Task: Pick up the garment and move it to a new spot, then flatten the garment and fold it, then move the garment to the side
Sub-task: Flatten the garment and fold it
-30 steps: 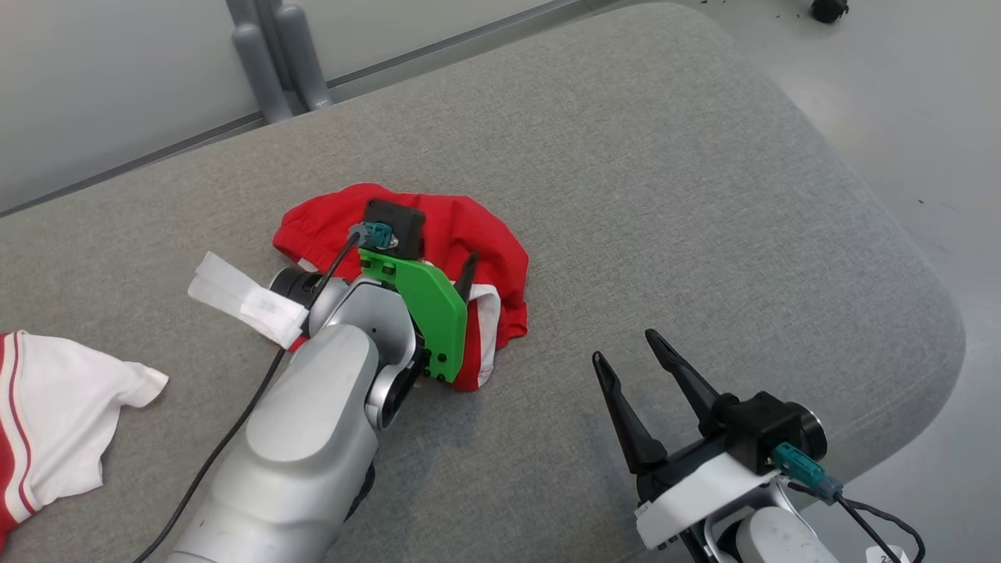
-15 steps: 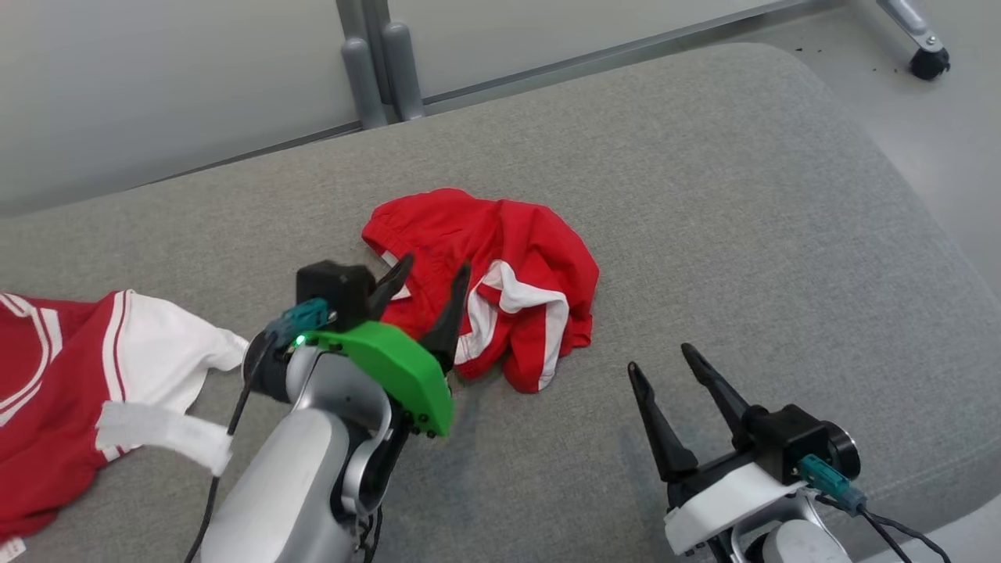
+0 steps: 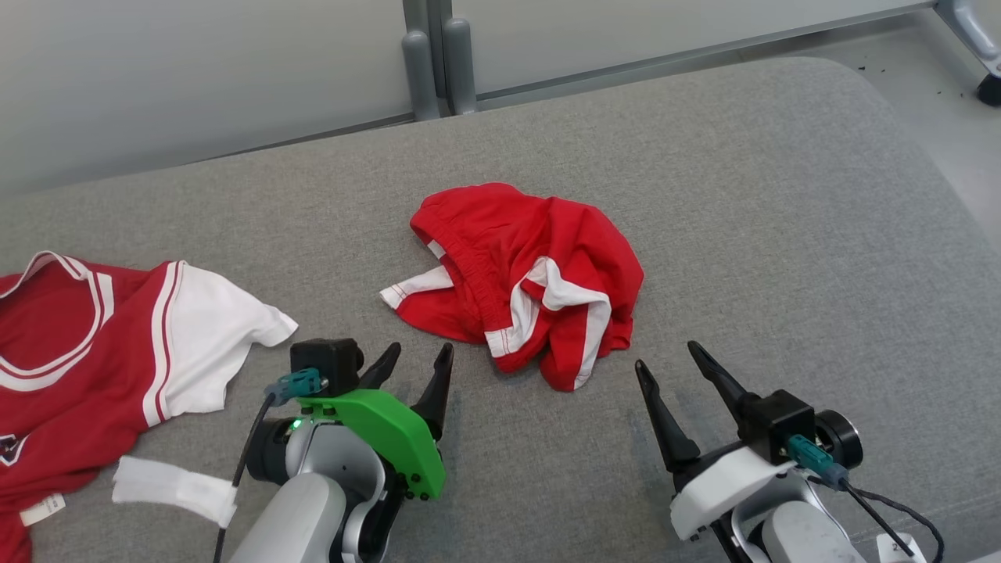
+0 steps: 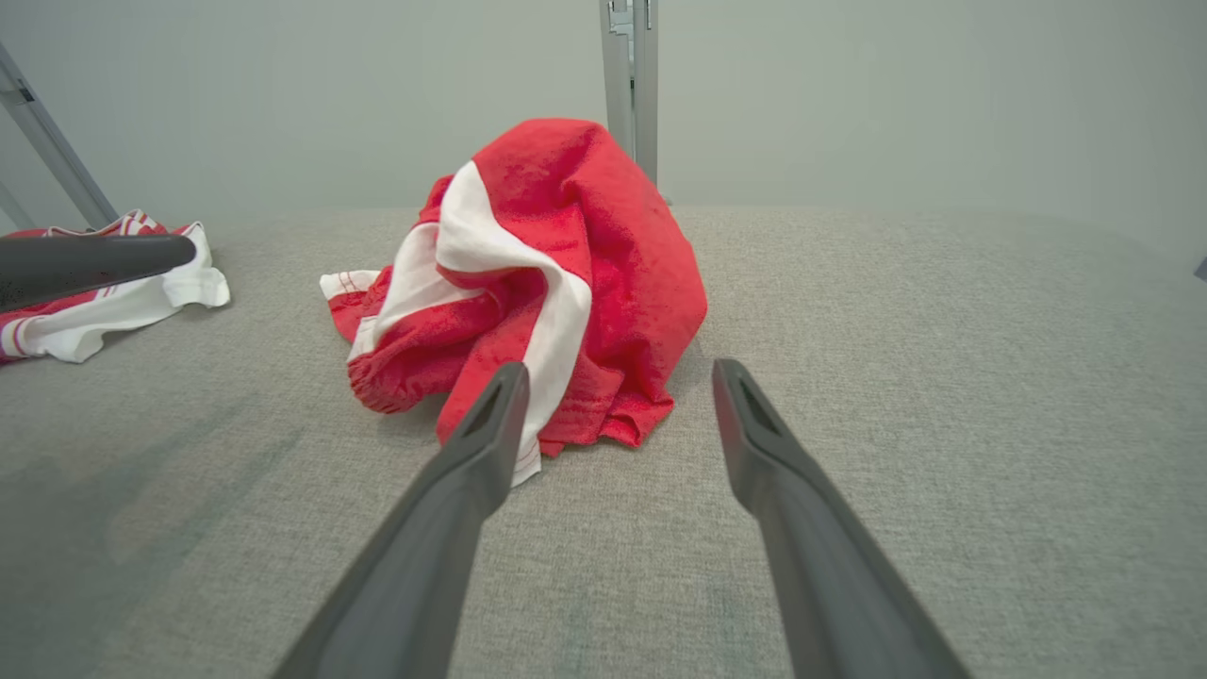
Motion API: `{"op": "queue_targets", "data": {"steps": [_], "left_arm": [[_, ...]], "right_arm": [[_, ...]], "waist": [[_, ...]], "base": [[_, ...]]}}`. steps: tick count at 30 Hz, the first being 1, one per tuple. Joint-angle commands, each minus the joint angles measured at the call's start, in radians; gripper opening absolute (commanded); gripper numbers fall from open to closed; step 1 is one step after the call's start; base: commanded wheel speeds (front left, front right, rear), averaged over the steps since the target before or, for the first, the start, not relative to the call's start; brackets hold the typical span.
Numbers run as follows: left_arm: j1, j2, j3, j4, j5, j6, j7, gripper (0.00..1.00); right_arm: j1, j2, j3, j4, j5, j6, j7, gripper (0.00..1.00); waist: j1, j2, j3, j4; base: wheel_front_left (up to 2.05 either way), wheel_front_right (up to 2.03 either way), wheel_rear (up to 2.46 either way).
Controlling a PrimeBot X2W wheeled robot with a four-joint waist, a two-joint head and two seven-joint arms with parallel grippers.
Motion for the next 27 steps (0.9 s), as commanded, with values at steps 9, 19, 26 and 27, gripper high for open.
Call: {"op": "queue_targets", "data": {"steps": [9,19,26,27], "left_arm": [[-0.08,-0.04,-0.047,0.102,-0.053,-0.027,0.128,1.0],[-0.122,-0.048,-0.064,0.136,-0.07,-0.035,0.172,1.0],[-0.133,-0.055,-0.064,0.152,-0.088,-0.038,0.168,1.0],[-0.134,-0.056,-0.064,0.155,-0.092,-0.039,0.168,1.0]], "right_arm": [[-0.146,-0.002,0.126,0.219,0.026,0.0,-0.003,1.0],[-0.274,-0.001,0.263,0.369,0.097,0.0,0.008,1.0],[-0.324,0.004,0.3,0.425,0.128,0.0,0.007,1.0],[-0.329,0.004,0.308,0.433,0.135,0.0,0.007,1.0]], "waist": [[0.0,0.012,0.059,-0.014],[0.0,0.012,0.081,-0.022],[0.0,0.012,0.084,-0.021],[0.0,0.012,0.084,-0.021]], "base": [[0.0,0.0,0.0],[0.0,0.0,0.0],[0.0,0.0,0.0],[0.0,0.0,0.0]]}}
